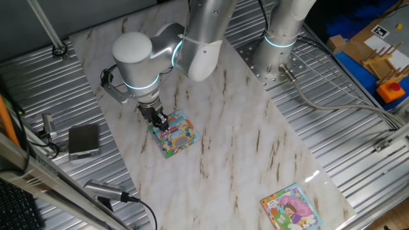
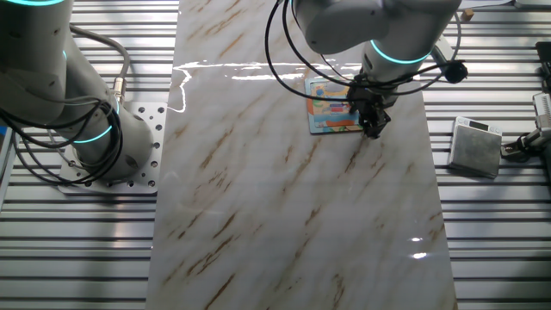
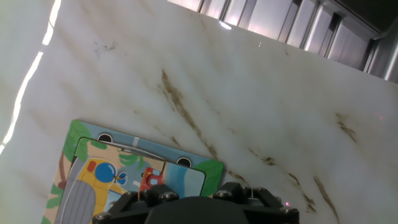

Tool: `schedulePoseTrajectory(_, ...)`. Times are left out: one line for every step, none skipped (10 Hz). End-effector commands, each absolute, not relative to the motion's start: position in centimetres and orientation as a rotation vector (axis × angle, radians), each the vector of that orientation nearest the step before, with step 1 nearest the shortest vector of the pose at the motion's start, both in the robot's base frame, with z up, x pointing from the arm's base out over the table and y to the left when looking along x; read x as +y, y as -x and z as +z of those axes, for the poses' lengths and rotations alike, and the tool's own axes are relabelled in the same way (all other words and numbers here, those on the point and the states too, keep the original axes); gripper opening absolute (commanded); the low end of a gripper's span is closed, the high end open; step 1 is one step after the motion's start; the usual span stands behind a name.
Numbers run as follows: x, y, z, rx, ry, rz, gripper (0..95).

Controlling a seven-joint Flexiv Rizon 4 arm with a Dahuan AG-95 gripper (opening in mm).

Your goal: Assemble one piece of a puzzle

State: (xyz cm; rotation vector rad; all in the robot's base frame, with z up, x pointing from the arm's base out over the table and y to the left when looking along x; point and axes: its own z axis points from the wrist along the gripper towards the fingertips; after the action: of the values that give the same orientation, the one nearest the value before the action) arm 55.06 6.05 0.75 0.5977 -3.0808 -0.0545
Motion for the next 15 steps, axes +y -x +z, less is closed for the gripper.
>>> schedulePoseTrajectory(6.0, -55.0, 0.9, -3.08, -0.601, -0.052, 57.0)
schedulePoseTrajectory(6.0, -54.9, 1.0, -3.08, -0.6, -0.051, 57.0)
schedulePoseTrajectory(6.1, -54.8, 1.4, -3.08, -0.597, -0.054, 57.0)
schedulePoseTrajectory(6.2, -54.8, 1.6, -3.08, -0.596, -0.057, 57.0)
schedulePoseTrajectory(6.4, -54.9, 1.7, -3.08, -0.593, -0.061, 57.0)
schedulePoseTrajectory(6.7, -55.0, 1.7, -3.08, -0.59, -0.062, 57.0)
schedulePoseTrajectory(7.0, -55.2, 1.7, -3.081, -0.584, -0.062, 57.0)
schedulePoseTrajectory(7.6, -55.5, 1.7, -3.082, -0.574, -0.061, 57.0)
schedulePoseTrajectory(7.9, -55.7, 1.6, -3.083, -0.569, -0.062, 57.0)
schedulePoseTrajectory(8.2, -55.8, 1.7, -3.082, -0.568, -0.062, 57.0)
schedulePoseTrajectory(8.3, -55.8, 1.7, -3.082, -0.567, -0.061, 57.0)
schedulePoseTrajectory(8.3, -55.7, 1.6, -3.082, -0.57, -0.061, 57.0)
schedulePoseTrajectory(8.3, -55.7, 1.5, -3.084, -0.572, -0.062, 57.0)
schedulePoseTrajectory(8.4, -55.4, 1.2, -3.086, -0.57, -0.059, 57.0)
schedulePoseTrajectory(8.5, -55.3, 0.9, -3.088, -0.57, -0.059, 57.0)
